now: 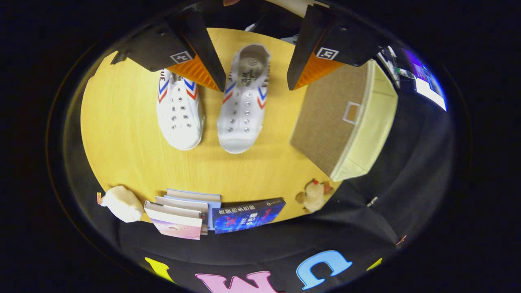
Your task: Open the storage box then place both shoes into the box .Put the left shoe in first, then the right shoe, with the right side of both shoes facing outward in a uniform manner.
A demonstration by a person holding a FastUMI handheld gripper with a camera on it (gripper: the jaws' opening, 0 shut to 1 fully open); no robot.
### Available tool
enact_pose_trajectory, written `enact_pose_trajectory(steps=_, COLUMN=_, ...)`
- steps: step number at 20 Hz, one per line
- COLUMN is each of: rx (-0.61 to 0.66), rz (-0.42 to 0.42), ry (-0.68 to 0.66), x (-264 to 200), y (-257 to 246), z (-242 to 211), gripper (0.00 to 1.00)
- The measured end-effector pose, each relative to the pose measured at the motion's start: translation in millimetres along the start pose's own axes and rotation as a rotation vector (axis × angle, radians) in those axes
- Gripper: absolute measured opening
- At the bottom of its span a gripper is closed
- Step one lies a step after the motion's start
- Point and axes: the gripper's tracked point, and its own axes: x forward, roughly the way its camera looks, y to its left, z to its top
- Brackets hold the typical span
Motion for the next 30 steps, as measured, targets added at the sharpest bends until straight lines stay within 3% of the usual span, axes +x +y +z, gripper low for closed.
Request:
enact_pose_trajectory(steps=5, rx=0.094, rz=-0.049, ry=0.064, x=36.1, y=-20.2, z=-12.0, gripper=0.82)
enact_pose_trajectory(steps=8, rx=0.061, rz=-0.153, ry=0.102, x=62.4, y=-52.6, z=-20.6, gripper=0.72)
enact_pose_trajectory(steps=9, rx=0.101, rz=-0.081, ry=0.128, x=68.2, y=-40.2, z=-24.6, gripper=0.58)
enact_pose_trajectory(steps=12, rx=0.234, rz=-0.026, ry=0.145, x=65.4, y=-35.2, z=-22.9, gripper=0.14)
enact_pose_trajectory(steps=14, rx=0.301, rz=0.016, ry=0.144, x=60.8, y=-31.2, z=-18.8, gripper=0.08)
enact_pose_trajectory(steps=18, rx=0.399, rz=0.069, ry=0.072, x=32.2, y=-17.4, z=5.8, gripper=0.06)
enact_pose_trajectory(steps=22, rx=0.39, rz=0.155, ry=0.001, x=-18.3, y=16.9, z=39.1, gripper=0.06)
enact_pose_trajectory(steps=26, rx=0.358, rz=0.254, ry=-0.044, x=-65.5, y=82.4, z=72.3, gripper=0.06)
enact_pose_trajectory(steps=30, rx=0.331, rz=0.342, ry=0.007, x=-80.4, y=169.0, z=76.5, gripper=0.05)
